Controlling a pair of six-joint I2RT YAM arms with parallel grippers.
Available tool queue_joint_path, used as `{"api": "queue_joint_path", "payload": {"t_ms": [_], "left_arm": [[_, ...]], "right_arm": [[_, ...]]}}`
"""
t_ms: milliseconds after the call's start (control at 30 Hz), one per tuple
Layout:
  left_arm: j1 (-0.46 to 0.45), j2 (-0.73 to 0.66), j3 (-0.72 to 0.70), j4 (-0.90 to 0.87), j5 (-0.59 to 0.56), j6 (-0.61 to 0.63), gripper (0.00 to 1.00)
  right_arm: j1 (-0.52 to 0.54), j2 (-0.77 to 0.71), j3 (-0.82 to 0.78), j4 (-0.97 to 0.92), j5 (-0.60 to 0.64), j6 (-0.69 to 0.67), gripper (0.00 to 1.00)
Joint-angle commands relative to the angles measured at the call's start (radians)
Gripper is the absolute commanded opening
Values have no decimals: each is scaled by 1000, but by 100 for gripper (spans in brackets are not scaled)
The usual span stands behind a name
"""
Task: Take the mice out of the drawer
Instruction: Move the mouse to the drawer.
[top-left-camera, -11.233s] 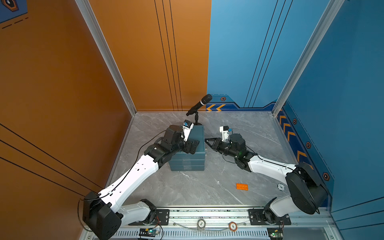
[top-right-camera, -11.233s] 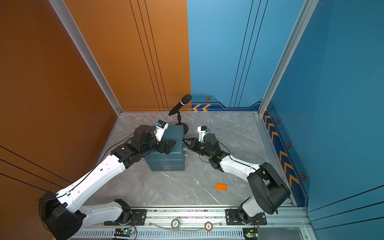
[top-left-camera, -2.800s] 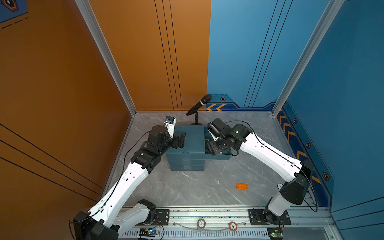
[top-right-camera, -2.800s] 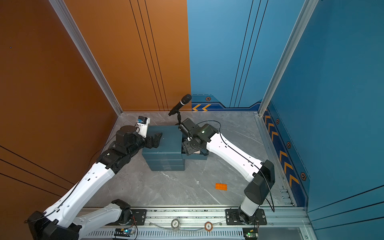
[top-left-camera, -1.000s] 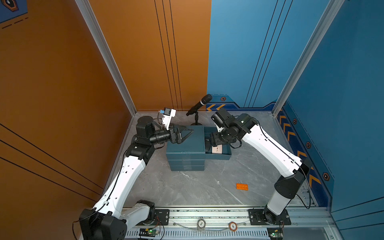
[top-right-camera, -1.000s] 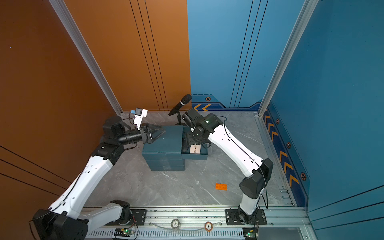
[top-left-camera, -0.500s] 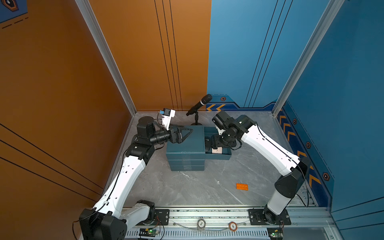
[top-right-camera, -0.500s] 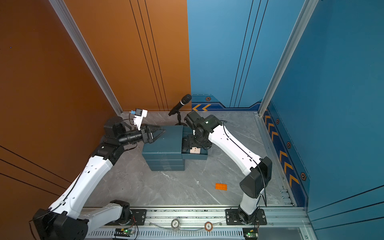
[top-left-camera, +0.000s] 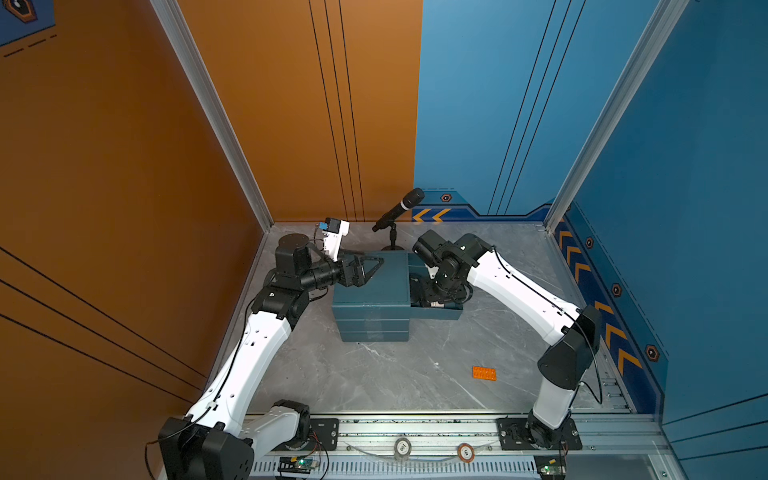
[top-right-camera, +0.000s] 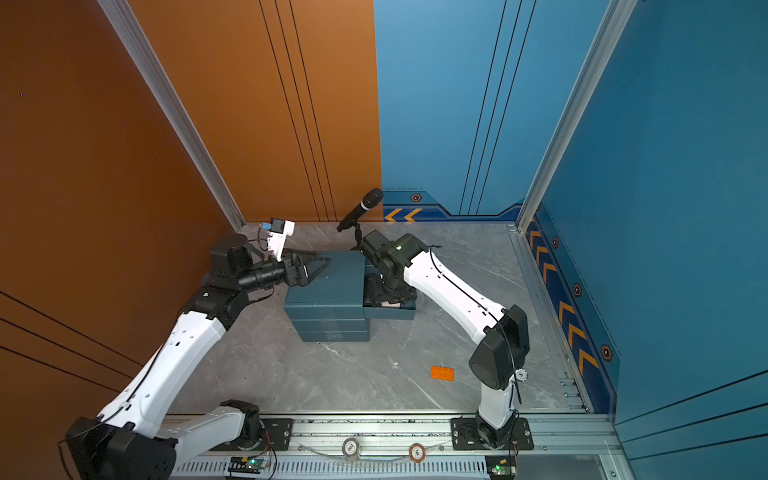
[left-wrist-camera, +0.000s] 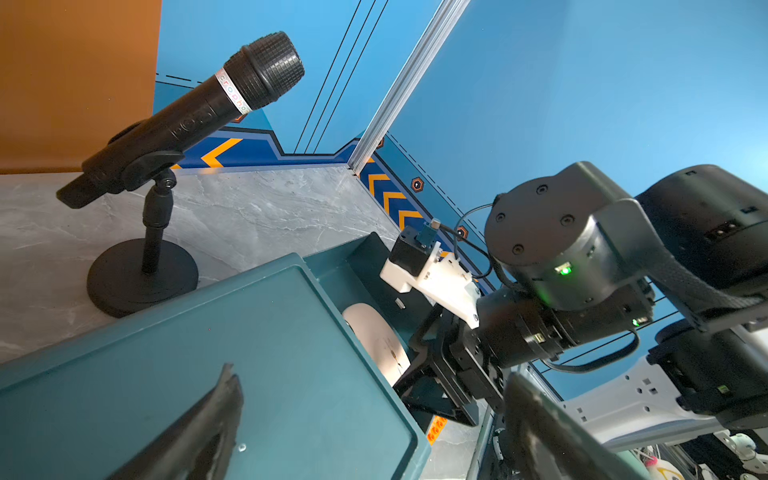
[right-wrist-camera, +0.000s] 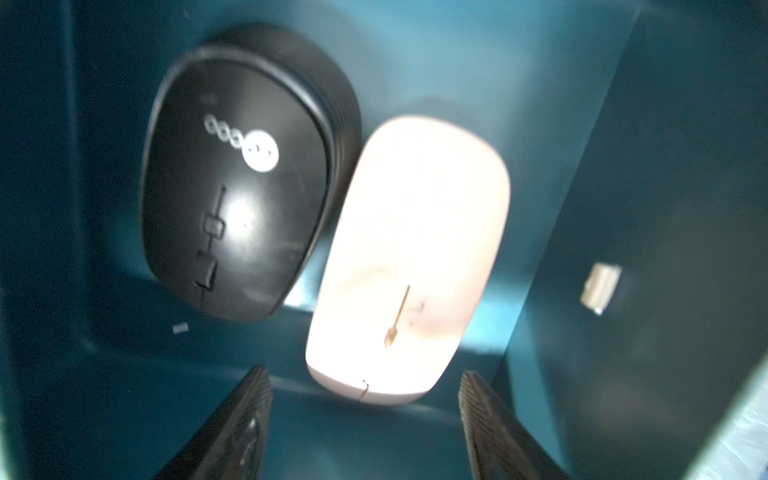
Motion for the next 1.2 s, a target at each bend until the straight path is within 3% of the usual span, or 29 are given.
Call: {"api": "queue_joint_path", "payload": {"t_ms": [0,300,733,900,1167], "left_arm": [[-9,-5,27,-14,-18,22,98],[-11,-14,23,-17,-36,31,98],[-10,-23,26,-30,-58,48,98],[-9,-19,26,-31,-60,45,98],[-7,-24,26,-31,-63,45,98]], "right_arm": [[8,25,10,-53,26,-7,65],[12,70,47,30,93,-31,56],[-20,134,132,193,138,-72,53],[-43,119,148,224,166,-72,54],[-48,30,57,263,162,-8,65]]}}
